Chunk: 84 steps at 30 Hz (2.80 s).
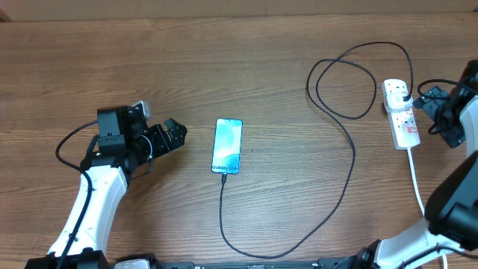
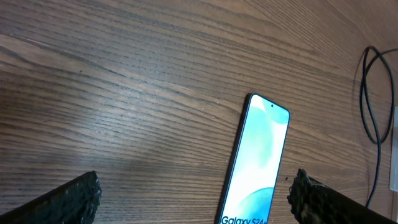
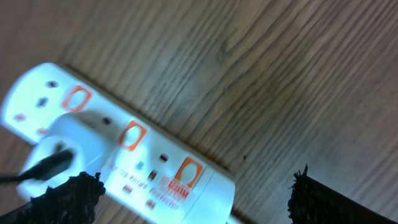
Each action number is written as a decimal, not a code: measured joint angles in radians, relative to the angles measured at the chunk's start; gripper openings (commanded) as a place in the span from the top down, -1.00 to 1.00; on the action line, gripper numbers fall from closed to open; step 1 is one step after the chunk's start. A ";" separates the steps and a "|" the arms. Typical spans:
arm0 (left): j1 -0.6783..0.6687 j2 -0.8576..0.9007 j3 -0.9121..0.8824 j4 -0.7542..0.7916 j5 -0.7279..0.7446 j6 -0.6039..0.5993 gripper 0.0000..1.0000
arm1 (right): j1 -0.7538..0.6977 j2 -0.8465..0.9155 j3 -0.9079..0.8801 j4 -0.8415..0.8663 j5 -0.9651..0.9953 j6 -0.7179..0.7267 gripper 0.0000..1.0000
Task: Plug charger to phone and switch on socket
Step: 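Move the right gripper over to the white power strip's switch, then press down the power strip switch beside the plug with the right gripper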
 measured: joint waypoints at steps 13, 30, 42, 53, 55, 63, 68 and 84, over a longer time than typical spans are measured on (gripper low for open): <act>0.000 0.000 0.000 0.000 0.000 0.000 -0.99 | -0.005 0.100 -0.003 0.092 0.000 0.000 -1.00; 0.000 0.000 0.000 0.000 0.000 0.000 -0.99 | -0.013 0.160 -0.003 0.119 -0.023 0.007 -1.00; 0.000 0.000 0.000 0.000 0.000 0.000 -0.99 | -0.020 0.160 0.003 0.089 -0.064 0.020 -1.00; 0.000 0.000 0.000 0.000 0.000 0.000 -0.99 | -0.025 0.159 0.009 0.066 -0.087 0.023 -1.00; 0.000 0.000 0.000 0.000 0.000 0.000 -0.99 | -0.025 0.159 0.010 0.064 -0.091 0.020 -1.00; 0.000 0.000 0.000 0.000 0.000 0.000 -0.99 | -0.018 0.157 0.010 0.028 -0.129 -0.011 -1.00; 0.000 0.000 0.000 0.000 0.000 0.000 -0.99 | -0.017 0.157 0.010 0.017 -0.138 -0.023 -1.00; 0.000 0.000 0.000 0.000 0.000 0.000 -0.99 | -0.019 0.119 0.034 -0.122 -0.147 -0.193 -0.92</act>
